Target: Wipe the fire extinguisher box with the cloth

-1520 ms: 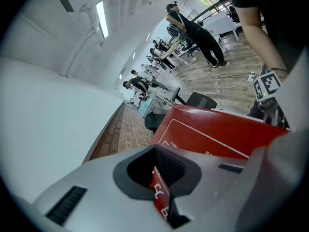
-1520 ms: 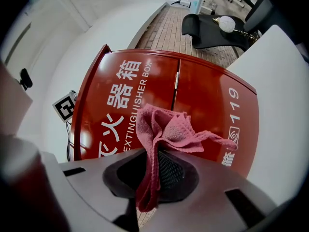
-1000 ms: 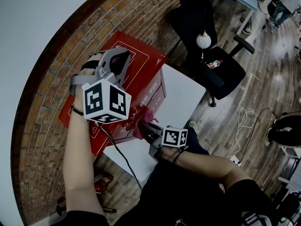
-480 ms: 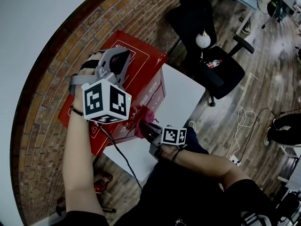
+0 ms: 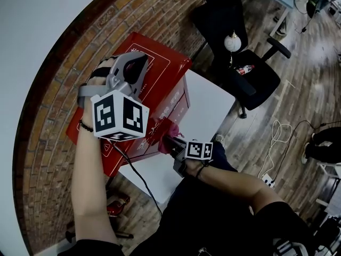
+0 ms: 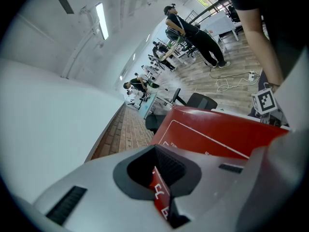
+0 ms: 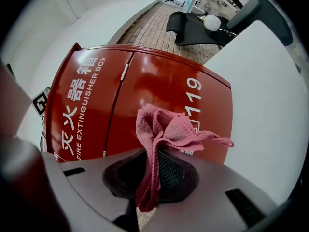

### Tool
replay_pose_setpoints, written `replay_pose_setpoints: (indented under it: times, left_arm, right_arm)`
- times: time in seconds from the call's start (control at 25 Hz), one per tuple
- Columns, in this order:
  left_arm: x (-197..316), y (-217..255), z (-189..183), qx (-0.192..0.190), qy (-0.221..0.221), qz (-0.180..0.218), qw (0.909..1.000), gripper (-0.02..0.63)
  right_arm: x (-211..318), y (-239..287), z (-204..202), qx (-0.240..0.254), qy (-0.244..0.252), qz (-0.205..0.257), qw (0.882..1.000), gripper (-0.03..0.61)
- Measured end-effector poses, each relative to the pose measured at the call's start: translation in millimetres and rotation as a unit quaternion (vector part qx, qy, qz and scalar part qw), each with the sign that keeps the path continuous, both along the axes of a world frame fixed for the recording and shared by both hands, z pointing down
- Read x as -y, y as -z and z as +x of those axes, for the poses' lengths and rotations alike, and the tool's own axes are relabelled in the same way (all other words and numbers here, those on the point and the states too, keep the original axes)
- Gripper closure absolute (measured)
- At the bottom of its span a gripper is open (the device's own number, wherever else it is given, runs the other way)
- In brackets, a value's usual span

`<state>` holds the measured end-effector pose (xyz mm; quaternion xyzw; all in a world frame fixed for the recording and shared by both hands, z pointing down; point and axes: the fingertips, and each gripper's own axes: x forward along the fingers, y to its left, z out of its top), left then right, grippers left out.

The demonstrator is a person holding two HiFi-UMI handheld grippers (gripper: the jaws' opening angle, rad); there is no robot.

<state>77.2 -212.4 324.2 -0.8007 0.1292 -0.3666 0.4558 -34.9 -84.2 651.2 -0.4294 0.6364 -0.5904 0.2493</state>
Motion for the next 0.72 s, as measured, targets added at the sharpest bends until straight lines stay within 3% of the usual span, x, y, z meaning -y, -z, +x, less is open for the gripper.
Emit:
replay_pose_setpoints:
  times: [0.72]
  left_arm:
    - [0.3,1.2,-0.5,-0.004,0.001,-0.001,1.0,0.584]
  right_arm:
    - [2.4,-59.0,2.4,-0.013,0.005,-0.035,0.999,0.517]
